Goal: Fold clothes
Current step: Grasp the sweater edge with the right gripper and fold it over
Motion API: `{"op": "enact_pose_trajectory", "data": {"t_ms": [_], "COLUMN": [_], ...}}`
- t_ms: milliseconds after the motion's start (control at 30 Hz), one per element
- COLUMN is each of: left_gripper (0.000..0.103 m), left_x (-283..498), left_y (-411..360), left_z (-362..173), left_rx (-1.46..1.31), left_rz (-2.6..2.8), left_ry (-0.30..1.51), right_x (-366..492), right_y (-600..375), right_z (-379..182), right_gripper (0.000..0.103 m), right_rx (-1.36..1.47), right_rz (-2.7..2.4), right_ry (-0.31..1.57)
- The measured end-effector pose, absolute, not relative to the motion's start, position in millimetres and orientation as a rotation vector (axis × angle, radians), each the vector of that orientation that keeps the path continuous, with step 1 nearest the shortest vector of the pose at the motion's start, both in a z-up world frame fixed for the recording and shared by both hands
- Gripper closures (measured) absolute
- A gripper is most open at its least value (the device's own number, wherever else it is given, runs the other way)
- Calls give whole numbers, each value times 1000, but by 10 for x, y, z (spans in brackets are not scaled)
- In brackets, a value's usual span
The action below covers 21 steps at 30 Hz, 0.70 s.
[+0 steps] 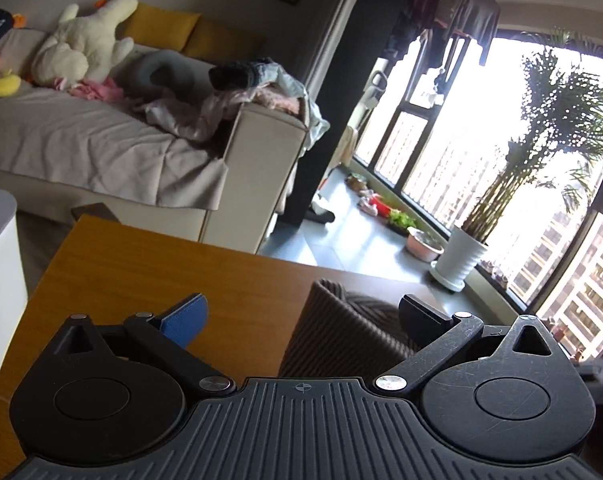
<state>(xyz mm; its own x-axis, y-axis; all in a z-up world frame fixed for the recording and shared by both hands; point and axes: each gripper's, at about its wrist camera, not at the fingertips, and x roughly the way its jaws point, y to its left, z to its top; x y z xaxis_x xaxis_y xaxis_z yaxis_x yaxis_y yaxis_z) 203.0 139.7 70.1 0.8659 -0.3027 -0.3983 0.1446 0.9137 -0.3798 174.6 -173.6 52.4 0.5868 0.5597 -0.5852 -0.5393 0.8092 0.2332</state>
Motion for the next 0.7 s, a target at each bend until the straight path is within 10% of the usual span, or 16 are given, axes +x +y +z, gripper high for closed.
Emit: {"op": "enact_pose_trajectory", "data": {"t_ms": [300, 367, 533, 700], "left_gripper": [9, 26, 26, 17], "left_x": [1844, 1776, 1672, 1559], "left_y": [917, 916, 1096, 1342], "left_z": [658, 569, 316, 217], "left_rx": [-205, -166, -54, -90], "left_rz": [-392, -397, -326, -304], "left_ry": [560, 605, 727, 785], "right_x": [1085, 1069, 1193, 1355], "right_y": [-1911, -2067, -2517, -2825], "right_z": [380, 561, 758, 352], "right_gripper": [94, 85, 45, 39], "right_rx": [58, 98, 240, 486], "right_rz": [662, 633, 432, 353], "right_ry": [713, 653, 601, 823]}}
